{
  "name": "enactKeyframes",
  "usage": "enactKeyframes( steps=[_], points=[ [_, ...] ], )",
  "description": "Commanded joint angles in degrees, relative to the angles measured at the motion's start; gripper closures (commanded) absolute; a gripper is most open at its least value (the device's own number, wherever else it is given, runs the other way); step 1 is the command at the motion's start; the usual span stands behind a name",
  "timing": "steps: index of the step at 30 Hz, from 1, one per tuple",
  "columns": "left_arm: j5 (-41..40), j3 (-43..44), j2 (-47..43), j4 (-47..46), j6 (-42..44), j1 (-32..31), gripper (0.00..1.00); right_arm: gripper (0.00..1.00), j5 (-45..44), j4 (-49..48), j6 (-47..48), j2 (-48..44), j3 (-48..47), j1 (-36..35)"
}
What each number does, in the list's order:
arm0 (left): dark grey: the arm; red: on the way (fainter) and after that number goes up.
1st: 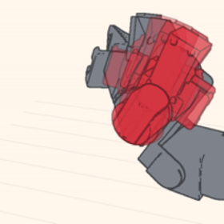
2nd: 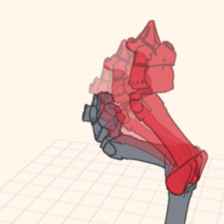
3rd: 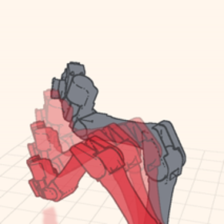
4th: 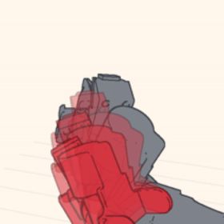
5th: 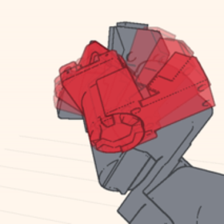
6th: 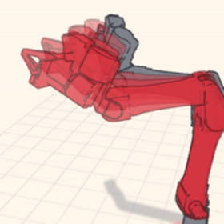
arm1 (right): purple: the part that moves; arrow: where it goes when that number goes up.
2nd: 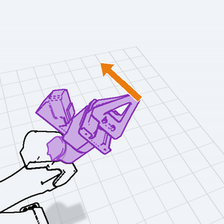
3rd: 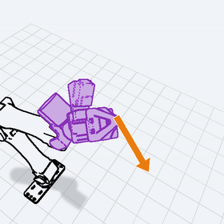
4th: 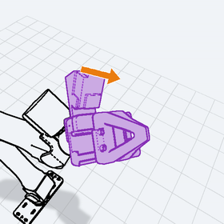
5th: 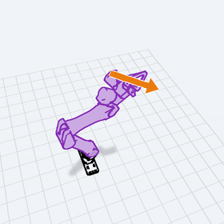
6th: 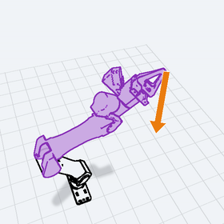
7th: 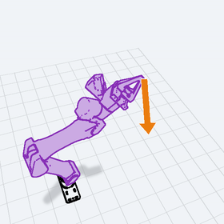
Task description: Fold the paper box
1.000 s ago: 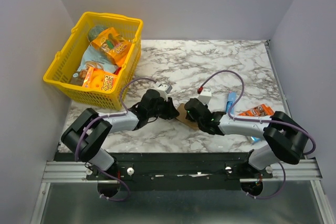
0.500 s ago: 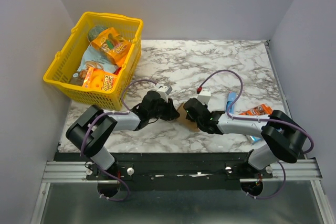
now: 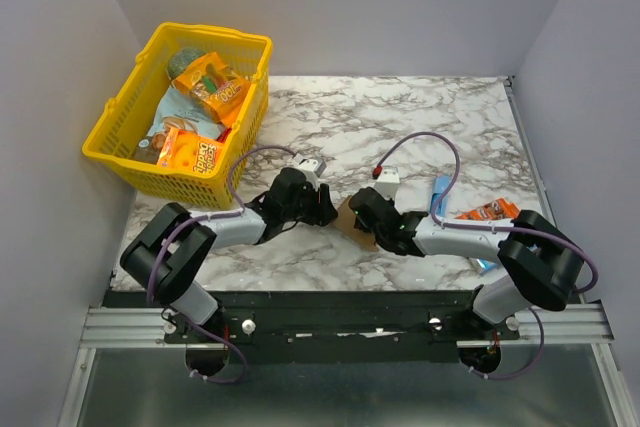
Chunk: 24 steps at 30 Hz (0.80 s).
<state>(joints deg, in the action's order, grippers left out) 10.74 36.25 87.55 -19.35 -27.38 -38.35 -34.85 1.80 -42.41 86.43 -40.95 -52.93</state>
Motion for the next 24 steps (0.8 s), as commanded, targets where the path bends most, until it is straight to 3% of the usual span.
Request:
enactKeyframes(
  steps=[1, 11, 19, 24],
  points=[
    [1.38, 1.01, 4.12, -2.7, 0.22, 0.2, 0.44, 0.51, 0.48, 5.23, 0.75, 0.58, 0.17, -0.16],
    [-1.69, 1.37, 9.48, 0.54, 2.06, 0.29, 0.63, 0.51, 0.4, 5.14, 1.19, 0.84, -0.18, -0.42],
    [-3.98, 2.07, 9.93, 5.21, 3.82, 0.03, 0.64, 0.45, -1.71, 5.23, 4.7, 0.58, -1.32, -2.0],
    [-1.43, 3.3, 6.33, 4.5, 1.98, 0.03, 0.58, 0.3, -3.99, 5.32, 10.06, -3.54, -1.85, -5.16]
  ],
)
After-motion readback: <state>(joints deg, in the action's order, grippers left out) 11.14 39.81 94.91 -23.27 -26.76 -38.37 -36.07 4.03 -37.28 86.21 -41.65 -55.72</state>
